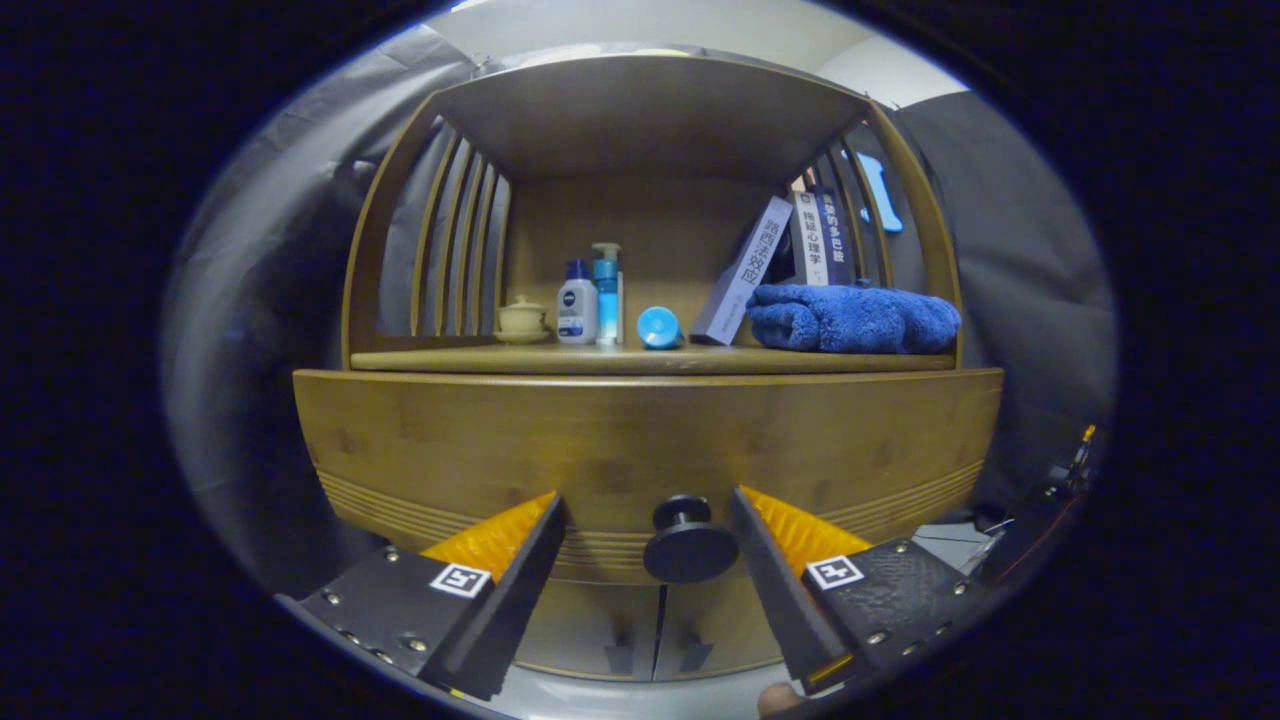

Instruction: Pull open the drawer, take out the items inside it, and place them on the countertop above the cabinet.

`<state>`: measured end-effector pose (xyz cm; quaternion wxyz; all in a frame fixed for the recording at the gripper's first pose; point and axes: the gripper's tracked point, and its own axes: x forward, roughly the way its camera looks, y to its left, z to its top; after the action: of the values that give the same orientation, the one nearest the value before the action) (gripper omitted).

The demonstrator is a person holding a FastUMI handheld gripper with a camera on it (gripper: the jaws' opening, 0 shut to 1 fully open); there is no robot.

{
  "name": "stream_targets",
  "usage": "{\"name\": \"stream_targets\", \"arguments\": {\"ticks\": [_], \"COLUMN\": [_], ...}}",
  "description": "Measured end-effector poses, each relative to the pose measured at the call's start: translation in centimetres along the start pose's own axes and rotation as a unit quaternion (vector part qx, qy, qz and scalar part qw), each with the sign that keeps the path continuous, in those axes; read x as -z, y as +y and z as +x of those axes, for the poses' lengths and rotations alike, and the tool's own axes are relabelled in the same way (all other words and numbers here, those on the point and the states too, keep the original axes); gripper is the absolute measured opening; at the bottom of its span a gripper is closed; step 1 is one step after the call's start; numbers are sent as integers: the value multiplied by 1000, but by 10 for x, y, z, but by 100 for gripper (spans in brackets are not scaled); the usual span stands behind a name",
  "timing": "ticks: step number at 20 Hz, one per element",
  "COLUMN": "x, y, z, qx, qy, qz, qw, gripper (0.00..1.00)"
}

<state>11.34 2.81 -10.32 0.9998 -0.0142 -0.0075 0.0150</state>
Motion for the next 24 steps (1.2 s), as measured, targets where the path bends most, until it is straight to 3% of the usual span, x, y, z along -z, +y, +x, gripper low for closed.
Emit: {"name": "stream_targets", "arguments": {"ticks": [6,15,24], "x": [1,2,-18], "y": [3,3,10], "z": [20,44,32], "qx": [3,7,7], "qy": [-4,-4,-10], "qz": [28,22,12], "qw": [1000,1000,1000], "gripper": [99,99,99]}}
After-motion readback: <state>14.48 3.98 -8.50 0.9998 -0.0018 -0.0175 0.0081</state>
